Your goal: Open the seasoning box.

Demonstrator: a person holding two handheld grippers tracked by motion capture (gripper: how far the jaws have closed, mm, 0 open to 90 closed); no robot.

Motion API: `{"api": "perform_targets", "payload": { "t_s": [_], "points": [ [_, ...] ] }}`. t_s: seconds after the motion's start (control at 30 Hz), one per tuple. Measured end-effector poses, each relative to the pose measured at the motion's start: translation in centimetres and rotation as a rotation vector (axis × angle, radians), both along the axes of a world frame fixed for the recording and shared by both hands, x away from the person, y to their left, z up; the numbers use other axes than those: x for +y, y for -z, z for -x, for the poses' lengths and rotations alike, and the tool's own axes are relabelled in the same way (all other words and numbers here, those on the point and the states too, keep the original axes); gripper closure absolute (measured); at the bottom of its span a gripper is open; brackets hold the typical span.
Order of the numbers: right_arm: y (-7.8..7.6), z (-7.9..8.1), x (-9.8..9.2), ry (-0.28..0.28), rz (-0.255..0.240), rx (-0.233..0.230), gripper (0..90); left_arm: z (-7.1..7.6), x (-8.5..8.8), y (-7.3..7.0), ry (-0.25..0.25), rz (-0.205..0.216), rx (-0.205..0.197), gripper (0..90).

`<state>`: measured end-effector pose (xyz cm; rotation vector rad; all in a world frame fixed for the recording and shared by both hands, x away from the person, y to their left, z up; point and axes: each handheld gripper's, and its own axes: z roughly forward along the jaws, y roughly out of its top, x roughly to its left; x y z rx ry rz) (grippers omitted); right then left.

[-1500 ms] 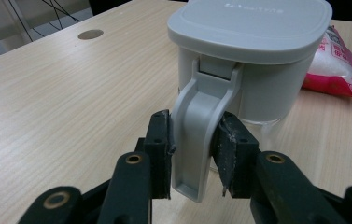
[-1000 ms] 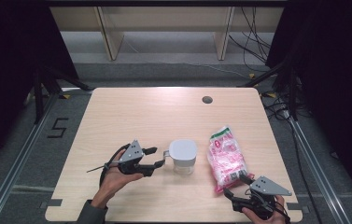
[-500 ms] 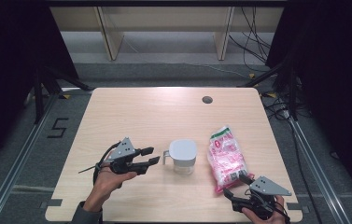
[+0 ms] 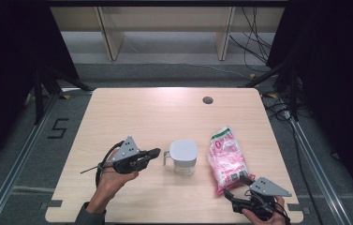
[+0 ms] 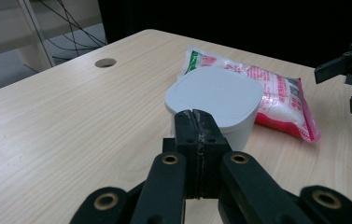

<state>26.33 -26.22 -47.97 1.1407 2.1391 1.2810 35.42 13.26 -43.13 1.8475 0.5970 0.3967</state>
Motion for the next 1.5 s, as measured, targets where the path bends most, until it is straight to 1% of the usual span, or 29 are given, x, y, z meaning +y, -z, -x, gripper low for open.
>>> {"api": "perform_targets", "payload": {
  "t_s": [0.03, 0.07, 0.1, 0.2, 0.3, 0.4, 0.43, 0.5, 0.57, 0.6, 0.63, 0.67, 0.77, 0.83, 0.93, 1.0, 1.03, 1.07, 1.1, 1.13, 1.17, 1.23, 1.27, 1.3, 1.33, 1.4, 1.43, 1.47, 1.5],
  "points": [
    [0.0, 0.1, 0.1, 0.009, -0.01, 0.012, 22.6, -0.2, -0.1, 0.0, 0.015, 0.003, -0.006, 89.1],
    [0.0, 0.0, 0.0, -0.004, 0.001, -0.001, 22.6, -0.4, -0.2, -0.1, 0.021, 0.001, -0.009, 89.1],
    [0.0, 0.1, 0.1, 0.004, -0.001, 0.004, 22.5, -0.4, -0.4, -0.1, 0.008, 0.02, 0.005, 89.1],
    [0.0, 0.0, 0.1, -0.003, 0.003, -0.001, 22.5, -0.6, -0.9, -0.3, 0.009, 0.032, 0.022, 89.1],
    [0.0, 0.0, 0.2, -0.004, -0.008, -0.008, 22.2, -0.9, -1.5, -0.4, 0.028, 0.021, 0.01, 89.1],
    [0.0, 0.0, 0.5, -0.009, -0.005, -0.025, 19.8, -1.4, -2.6, -0.1, 0.027, 0.032, 0.029, 89.1],
    [-0.1, 0.0, 0.5, -0.017, -0.005, -0.015, 18.8, -1.7, -2.8, -0.1, 0.032, 0.021, 0.02, 89.0],
    [0.0, 0.1, 0.6, -0.009, -0.009, -0.034, 16.6, -1.9, -3.0, 0.1, 0.032, 0.018, 0.025, 88.9],
    [-0.1, 0.1, 0.6, -0.021, -0.019, -0.035, 15.2, -2.1, -3.1, 0.2, 0.035, 0.015, 0.022, 88.8],
    [-0.2, 0.2, 0.5, -0.025, -0.011, -0.051, 15.0, -2.4, -3.1, 0.4, 0.037, 0.012, 0.03, 88.7],
    [-0.3, 0.2, 0.5, -0.023, -0.025, -0.053, 15.1, -2.5, -3.1, 0.5, 0.028, 0.01, 0.033, 88.3],
    [-0.3, 0.2, 0.5, -0.016, -0.028, -0.053, 15.1, -2.5, -3.2, 0.7, 0.019, 0.02, 0.048, 88.2],
    [-0.2, 0.0, 0.6, -0.012, -0.013, -0.068, 15.1, -2.7, -3.2, 1.0, 0.031, 0.011, 0.042, 87.7],
    [-0.4, 0.1, 0.7, -0.001, -0.013, -0.057, 15.2, -2.8, -3.2, 1.2, 0.037, 0.009, 0.039, 87.7],
    [-0.5, -0.2, 0.8, -0.008, 0.004, -0.092, 16.0, -2.7, -3.3, 1.2, 0.035, 0.011, 0.036, 87.7],
    [-0.5, -0.3, 1.0, -0.009, -0.008, -0.086, 17.1, -2.7, -3.2, 1.2, 0.036, 0.01, 0.036, 87.7],
    [-0.6, -0.5, 1.1, -0.004, -0.016, -0.082, 21.5, -2.7, -3.2, 1.3, 0.031, 0.025, 0.044, 87.6],
    [-0.5, -0.6, 1.1, -0.002, -0.016, -0.079, 23.6, -2.7, -3.1, 1.3, 0.034, 0.023, 0.039, 87.4],
    [-0.6, -0.9, 1.2, -0.02, -0.01, -0.075, 26.1, -2.6, -3.1, 1.4, 0.018, 0.038, 0.058, 87.3],
    [-0.6, -0.9, 1.2, -0.02, -0.01, -0.075, 26.1, -2.6, -3.1, 1.4, 0.018, 0.038, 0.058, 87.2],
    [-0.5, -1.2, 1.3, -0.034, -0.004, -0.073, 34.8, -2.7, -3.1, 1.4, 0.025, 0.034, 0.046, 87.3],
    [-0.7, -1.1, 1.7, -0.039, -0.02, -0.033, 39.7, -2.8, -2.9, 1.5, 0.026, 0.045, 0.05, 87.4],
    [-0.7, -1.4, 1.8, -0.069, -0.016, -0.049, 43.6, -2.9, -2.8, 1.5, 0.031, 0.039, 0.044, 87.4],
    [-0.9, -1.4, 1.9, -0.072, -0.014, -0.049, 46.5, -2.9, -2.8, 1.5, 0.033, 0.04, 0.043, 87.4],
    [-1.0, -1.6, 2.2, -0.099, -0.04, -0.056, 49.2, -2.9, -2.7, 1.5, 0.03, 0.044, 0.047, 87.4],
    [-1.3, -1.8, 2.5, -0.131, -0.044, -0.1, 53.3, -3.0, -2.7, 1.5, 0.037, 0.046, 0.041, 87.4],
    [-1.4, -2.1, 2.6, -0.147, -0.044, -0.105, 55.8, -2.9, -2.6, 1.5, 0.036, 0.042, 0.04, 87.3],
    [-1.4, -2.1, 2.6, -0.147, -0.044, -0.105, 55.8, -2.9, -2.6, 1.5, 0.036, 0.042, 0.04, 87.3],
    [-1.6, -2.5, 3.0, -0.145, -0.028, -0.12, 61.0, -2.9, -2.5, 1.5, 0.033, 0.039, 0.042, 87.2]
  ]
}}
